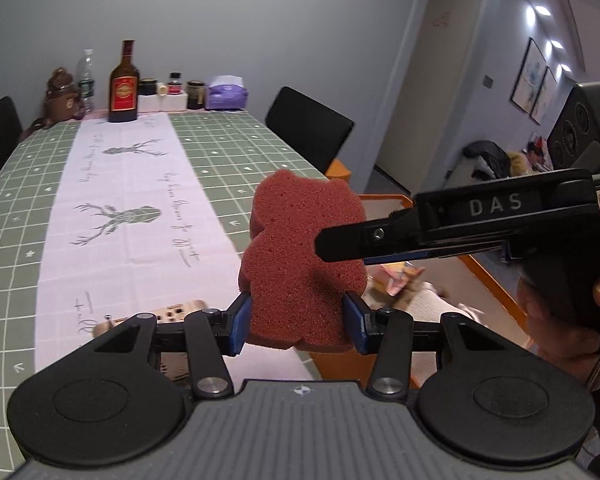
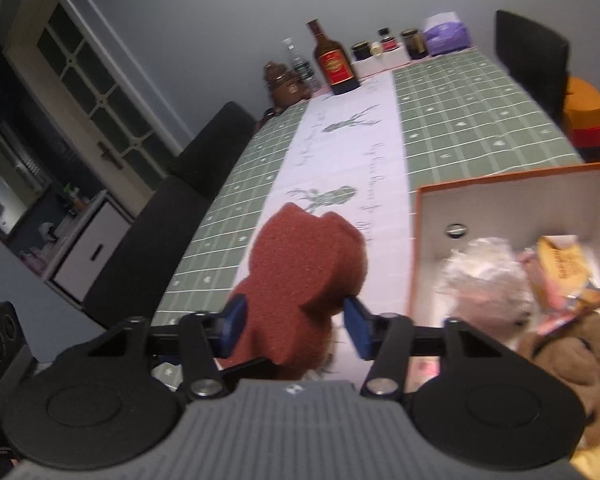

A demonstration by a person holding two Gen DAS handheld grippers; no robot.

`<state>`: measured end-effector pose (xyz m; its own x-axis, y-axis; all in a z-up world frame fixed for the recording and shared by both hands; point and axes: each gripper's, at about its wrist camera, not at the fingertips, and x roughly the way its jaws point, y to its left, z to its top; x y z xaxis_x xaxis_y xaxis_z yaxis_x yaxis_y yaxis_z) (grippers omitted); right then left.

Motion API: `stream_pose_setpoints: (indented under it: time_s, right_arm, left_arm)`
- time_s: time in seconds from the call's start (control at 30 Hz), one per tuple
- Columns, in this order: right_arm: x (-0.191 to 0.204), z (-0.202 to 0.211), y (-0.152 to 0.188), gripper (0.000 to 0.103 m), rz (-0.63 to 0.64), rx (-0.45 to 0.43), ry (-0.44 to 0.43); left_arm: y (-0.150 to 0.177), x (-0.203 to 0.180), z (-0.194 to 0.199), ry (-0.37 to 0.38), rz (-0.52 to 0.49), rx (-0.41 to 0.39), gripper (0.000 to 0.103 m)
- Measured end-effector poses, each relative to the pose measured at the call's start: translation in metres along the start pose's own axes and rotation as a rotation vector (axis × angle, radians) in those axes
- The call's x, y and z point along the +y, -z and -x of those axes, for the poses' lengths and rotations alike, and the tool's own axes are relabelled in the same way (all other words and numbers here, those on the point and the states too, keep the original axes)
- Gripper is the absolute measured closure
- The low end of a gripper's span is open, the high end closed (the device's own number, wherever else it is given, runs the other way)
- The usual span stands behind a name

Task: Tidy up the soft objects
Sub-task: 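Lift the red sponge with the left gripper and carry it over the box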

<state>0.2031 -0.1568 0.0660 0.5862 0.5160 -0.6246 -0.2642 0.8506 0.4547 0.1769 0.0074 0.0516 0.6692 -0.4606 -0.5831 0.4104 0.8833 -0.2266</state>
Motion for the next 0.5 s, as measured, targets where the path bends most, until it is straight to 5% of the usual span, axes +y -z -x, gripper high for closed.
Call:
stream_pose_setpoints:
  time_s: [0.1, 0.5]
  right_arm:
    - [-0.013, 0.019, 0.009, 0.086, -0.017, -0.01, 0.021]
    - [-0.063, 0.097, 0.043, 0.088, -0.097, -0.128, 0.167]
  left_arm:
    - [0.002, -0.018, -0.007, 0.023, -0.044, 0.016, 0.048]
    - [0.003, -0.099, -0.043, 0.145, -0.225, 0.054, 0.048]
